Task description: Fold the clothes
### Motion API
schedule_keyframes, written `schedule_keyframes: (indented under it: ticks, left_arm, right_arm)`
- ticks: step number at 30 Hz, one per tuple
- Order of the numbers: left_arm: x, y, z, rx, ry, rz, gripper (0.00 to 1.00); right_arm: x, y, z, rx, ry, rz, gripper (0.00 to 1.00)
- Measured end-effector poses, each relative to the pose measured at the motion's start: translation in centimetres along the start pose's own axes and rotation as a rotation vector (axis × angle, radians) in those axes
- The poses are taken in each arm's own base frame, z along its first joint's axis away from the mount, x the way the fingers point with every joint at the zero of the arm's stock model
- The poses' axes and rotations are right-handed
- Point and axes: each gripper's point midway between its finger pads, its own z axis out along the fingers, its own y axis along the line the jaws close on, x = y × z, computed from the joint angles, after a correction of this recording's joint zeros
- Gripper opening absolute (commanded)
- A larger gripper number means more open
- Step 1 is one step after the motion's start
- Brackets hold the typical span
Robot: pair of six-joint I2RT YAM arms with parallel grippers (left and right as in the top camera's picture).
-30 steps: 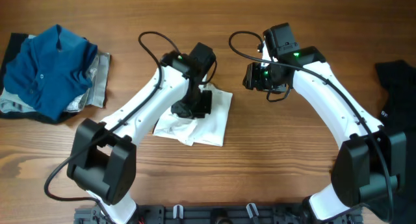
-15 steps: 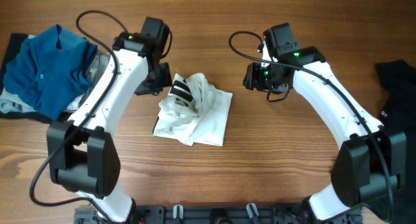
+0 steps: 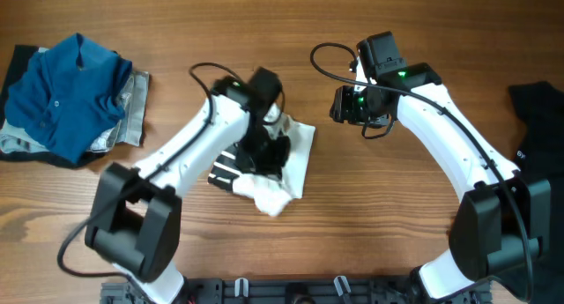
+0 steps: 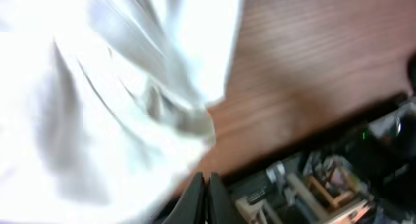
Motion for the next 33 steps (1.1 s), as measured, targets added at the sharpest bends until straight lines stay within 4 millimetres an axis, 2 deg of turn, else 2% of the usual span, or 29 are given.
schedule_keyframes:
  ticks: [3,5,7,12,16,19,22,24,27,29,31,33]
  left_arm:
    - [0.6,0.5,-0.8,-0.022,-0.007,-0.007,0.04]
    - [0.5,1.6,-1.5,-0.051,-0.022,-0.034,0.04]
    - [-0.3,3.7,-2.7,-0.095,-0.07,-0.084,0.06]
    - [-3.5,9.3,-5.5,-0.17,-0.223,-0.229,0.06]
    - [-5.7,11.8,-7.1,-0.175,-0.329,-0.287,0.06]
    - [-6.3,13.0,-7.8,-0.177,-0.362,-0.317,0.06]
    - [-6.3,13.7,-8.0,-0.18,-0.367,-0.339,0.11]
    - [-6.3,14.0,-8.2,-0.179,-0.37,-0.349,0.11]
    - [-6.3,14.6,-8.4,-0.176,-0.375,-0.368,0.11]
    - [-6.3,15.1,-8.6,-0.174,-0.379,-0.384,0.11]
    - [-6.3,15.6,-8.8,-0.172,-0.383,-0.398,0.11]
    - [-6.3,16.0,-9.0,-0.171,-0.387,-0.41,0.11]
  right_arm:
    - [-0.1,0.0,0.0,-0.001,-0.002,-0.001,0.57]
    - [-0.2,0.1,0.0,-0.006,-0.009,-0.014,0.59]
    - [-0.9,1.1,-0.1,-0.054,-0.032,-0.07,0.6]
    - [-1.9,6.2,-0.9,-0.307,-0.093,-0.282,0.61]
    - [-1.3,10.3,-1.0,-0.402,-0.125,-0.41,0.61]
    - [0.4,12.7,0.4,-0.391,-0.103,-0.466,0.66]
    - [3.0,14.2,3.5,-0.335,-0.035,-0.499,0.78]
    - [4.4,14.5,5.6,-0.301,0.012,-0.504,0.78]
    - [5.5,13.9,8.0,-0.243,0.054,-0.483,0.71]
    - [5.3,13.4,8.5,-0.211,0.054,-0.445,0.67]
    - [4.8,12.9,8.5,-0.193,0.043,-0.396,0.51]
    - [4.3,12.6,8.6,-0.179,0.033,-0.338,0.23]
